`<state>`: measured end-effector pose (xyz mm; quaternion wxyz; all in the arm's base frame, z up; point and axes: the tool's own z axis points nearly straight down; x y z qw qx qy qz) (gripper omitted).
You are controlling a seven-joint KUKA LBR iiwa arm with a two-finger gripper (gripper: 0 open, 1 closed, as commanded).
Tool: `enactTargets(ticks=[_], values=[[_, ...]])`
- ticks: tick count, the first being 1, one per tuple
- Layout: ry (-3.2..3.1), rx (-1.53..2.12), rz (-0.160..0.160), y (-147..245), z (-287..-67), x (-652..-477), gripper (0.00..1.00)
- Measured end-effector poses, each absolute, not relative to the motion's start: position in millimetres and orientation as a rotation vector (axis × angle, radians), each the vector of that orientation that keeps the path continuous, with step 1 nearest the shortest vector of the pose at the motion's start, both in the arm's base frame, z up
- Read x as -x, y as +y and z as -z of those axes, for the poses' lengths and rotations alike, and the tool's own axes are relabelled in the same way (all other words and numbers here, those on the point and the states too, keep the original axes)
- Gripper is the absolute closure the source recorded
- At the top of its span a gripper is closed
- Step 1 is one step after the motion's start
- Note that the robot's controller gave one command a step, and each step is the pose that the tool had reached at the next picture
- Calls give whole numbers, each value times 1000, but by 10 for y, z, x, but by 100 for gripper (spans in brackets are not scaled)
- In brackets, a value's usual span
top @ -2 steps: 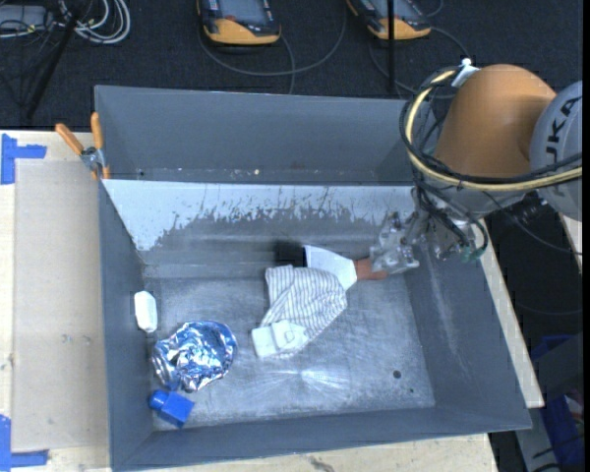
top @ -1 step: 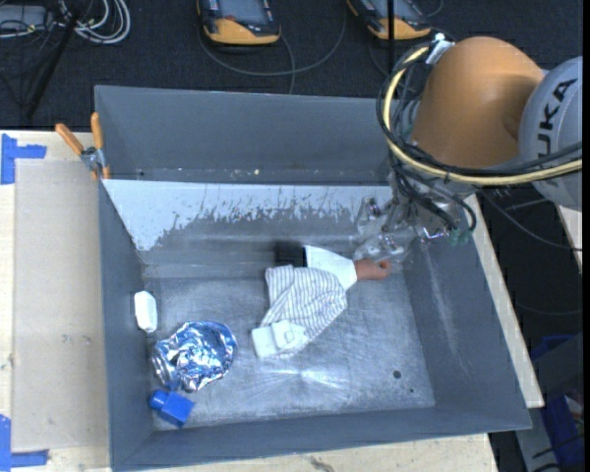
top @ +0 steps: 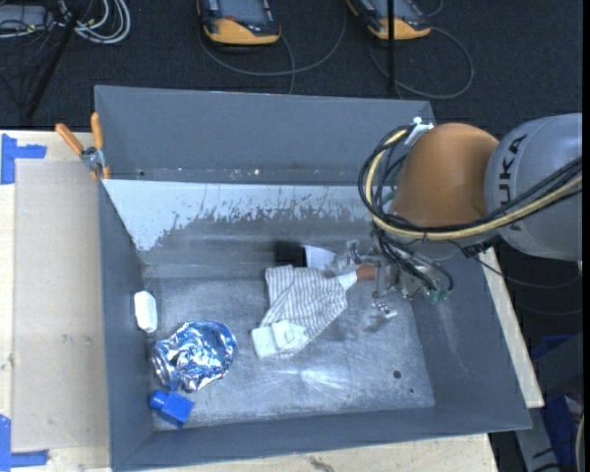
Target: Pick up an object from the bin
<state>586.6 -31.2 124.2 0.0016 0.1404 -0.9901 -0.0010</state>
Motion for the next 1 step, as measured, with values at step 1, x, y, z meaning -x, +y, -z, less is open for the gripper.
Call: enactTargets(ticks=[1], values=[[-3102, -436, 4, -328, -1221, -5840, 0]])
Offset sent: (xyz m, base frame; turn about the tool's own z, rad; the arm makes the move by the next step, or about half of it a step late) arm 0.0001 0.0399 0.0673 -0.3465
